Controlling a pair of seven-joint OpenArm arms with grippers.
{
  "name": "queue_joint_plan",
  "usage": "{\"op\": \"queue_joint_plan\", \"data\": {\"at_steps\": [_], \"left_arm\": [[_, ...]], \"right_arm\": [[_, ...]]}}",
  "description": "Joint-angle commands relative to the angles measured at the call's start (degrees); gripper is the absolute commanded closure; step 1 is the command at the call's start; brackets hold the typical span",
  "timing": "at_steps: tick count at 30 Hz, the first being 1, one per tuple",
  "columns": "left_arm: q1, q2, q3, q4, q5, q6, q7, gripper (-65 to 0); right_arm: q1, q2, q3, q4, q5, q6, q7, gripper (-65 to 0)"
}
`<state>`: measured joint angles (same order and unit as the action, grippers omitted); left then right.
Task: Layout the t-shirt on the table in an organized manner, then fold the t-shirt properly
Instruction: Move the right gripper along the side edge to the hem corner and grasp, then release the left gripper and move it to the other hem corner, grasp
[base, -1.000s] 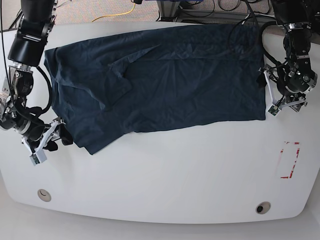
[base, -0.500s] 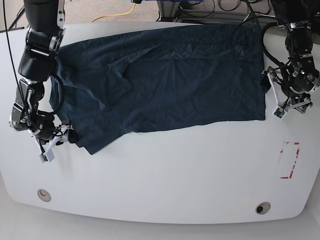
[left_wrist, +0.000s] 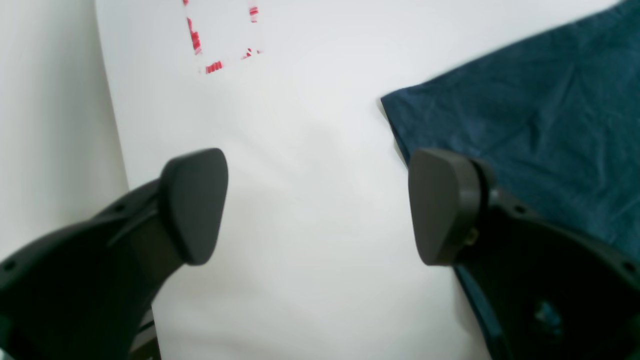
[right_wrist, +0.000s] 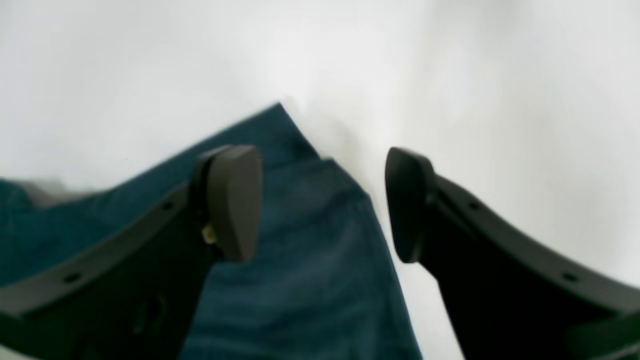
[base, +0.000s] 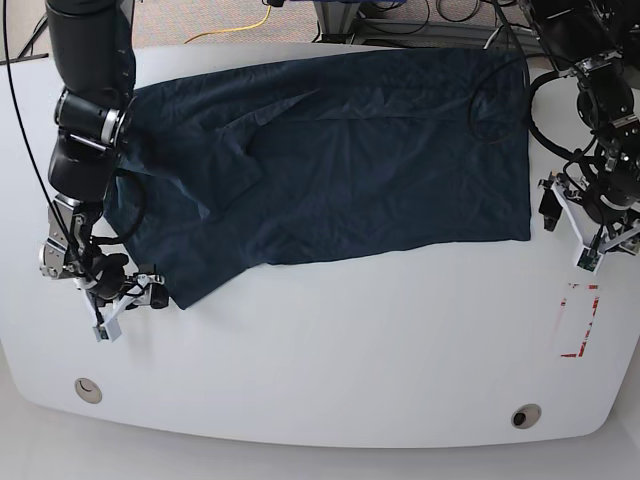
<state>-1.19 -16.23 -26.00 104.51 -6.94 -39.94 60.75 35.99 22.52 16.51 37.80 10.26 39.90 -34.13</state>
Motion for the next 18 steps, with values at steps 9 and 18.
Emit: {"op": "queue_joint_plan", "data": {"at_steps": [9,18], "left_arm": [[-1.58,-0.78,-0.07,1.03,-0.4,0.08,-0.66,-52.5],[-1.58,-0.78,-0.07,1.03,-0.49,0.08,-0.66,-52.5]], "right_arm": [[2.56,1.96,0.23,-10.15,-2.57,0.1,13.16,-37.6],[2.39,2.84,0.23,-12.97,-2.57,0.1,14.66,-37.6]]}}
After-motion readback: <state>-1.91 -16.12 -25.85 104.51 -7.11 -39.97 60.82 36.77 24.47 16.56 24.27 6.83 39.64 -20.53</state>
